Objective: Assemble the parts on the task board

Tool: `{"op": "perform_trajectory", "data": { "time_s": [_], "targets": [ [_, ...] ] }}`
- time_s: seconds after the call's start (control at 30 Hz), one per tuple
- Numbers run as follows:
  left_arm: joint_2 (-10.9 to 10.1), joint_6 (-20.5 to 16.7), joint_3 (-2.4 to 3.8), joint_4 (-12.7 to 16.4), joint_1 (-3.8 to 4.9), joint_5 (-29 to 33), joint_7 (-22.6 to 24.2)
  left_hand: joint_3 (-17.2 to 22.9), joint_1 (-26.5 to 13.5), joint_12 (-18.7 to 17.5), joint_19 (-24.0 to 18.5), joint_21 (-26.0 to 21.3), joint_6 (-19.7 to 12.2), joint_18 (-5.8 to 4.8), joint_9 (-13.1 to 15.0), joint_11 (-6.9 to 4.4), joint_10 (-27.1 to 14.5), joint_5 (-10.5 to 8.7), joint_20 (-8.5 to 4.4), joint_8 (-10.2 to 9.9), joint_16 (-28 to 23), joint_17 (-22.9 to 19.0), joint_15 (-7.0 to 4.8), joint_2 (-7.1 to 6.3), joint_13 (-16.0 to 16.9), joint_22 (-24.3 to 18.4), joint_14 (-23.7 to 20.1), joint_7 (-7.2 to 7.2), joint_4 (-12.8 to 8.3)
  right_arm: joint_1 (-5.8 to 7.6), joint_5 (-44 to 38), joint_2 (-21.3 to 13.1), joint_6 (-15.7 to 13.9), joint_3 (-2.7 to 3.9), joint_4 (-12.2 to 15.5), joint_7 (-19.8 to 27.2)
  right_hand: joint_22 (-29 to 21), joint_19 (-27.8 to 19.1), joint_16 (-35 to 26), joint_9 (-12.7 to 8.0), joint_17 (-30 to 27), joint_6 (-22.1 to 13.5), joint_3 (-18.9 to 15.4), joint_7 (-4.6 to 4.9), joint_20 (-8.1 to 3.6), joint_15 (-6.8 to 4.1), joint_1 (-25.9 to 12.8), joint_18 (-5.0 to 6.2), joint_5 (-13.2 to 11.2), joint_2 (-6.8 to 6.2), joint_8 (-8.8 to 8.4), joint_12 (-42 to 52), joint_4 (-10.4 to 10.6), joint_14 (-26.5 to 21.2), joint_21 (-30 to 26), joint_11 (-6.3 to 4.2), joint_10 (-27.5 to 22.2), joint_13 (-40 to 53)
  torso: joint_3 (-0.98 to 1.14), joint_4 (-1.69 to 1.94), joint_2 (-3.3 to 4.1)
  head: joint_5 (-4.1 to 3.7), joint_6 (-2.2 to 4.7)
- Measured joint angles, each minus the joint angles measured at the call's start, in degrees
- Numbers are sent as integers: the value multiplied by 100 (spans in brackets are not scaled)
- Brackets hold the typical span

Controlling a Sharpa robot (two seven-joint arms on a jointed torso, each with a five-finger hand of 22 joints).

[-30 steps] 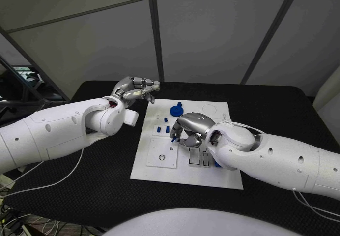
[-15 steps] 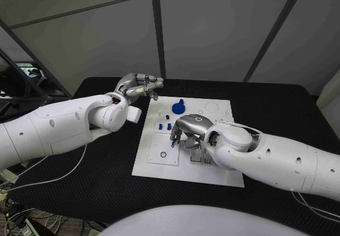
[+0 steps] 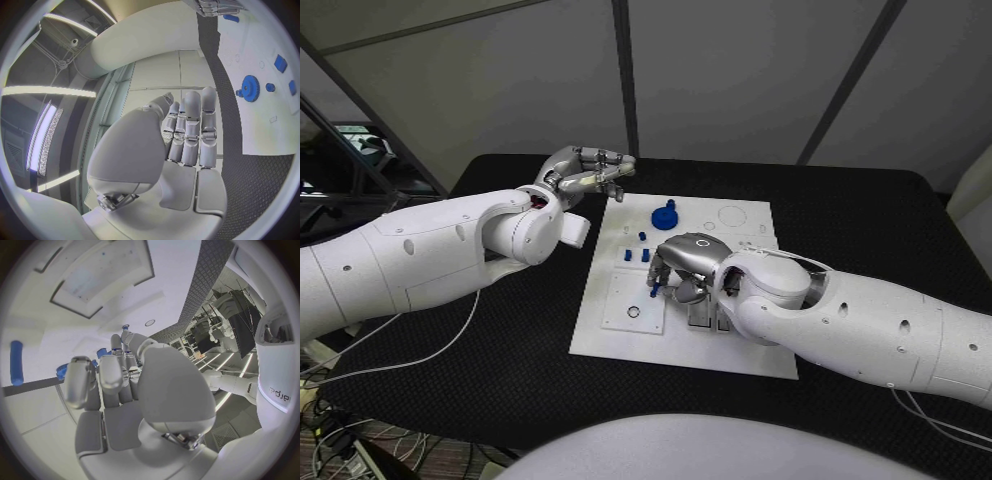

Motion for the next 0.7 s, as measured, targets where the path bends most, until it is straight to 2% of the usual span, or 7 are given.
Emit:
{"op": "perform_trajectory", "data": {
  "time_s": [0.63, 0.7],
  "targets": [
    [7, 22, 0, -9, 0, 2, 0, 0, 0, 0, 0, 0, 0, 0, 1, 0, 0, 0, 0, 0, 0, 1, 0, 0, 1, 0, 0, 0, 0, -10, -68, 53, 135, 0, 1, -25, 0, 0, 0, -3, 0, -14, 0, -11, 0, 0, -22, 0, -1, 21, 20, 0, 0, 0, 0, 0, 0, 4, -2, 1, 1, 25, -25],
    [8, 24, 0, -9, 0, 2, 0, 0, 0, 0, 0, 0, 0, 0, 1, 0, 0, 0, 0, 0, 0, 1, 0, 0, 1, -1, 0, 0, 0, -6, -74, 63, 140, -36, -1, -27, 0, 0, 0, 0, -2, -19, 0, -1, 0, 0, -29, 0, -1, 29, 19, 0, 0, 0, -1, 0, 0, 8, -2, 1, 1, 25, -25]
  ]
}}
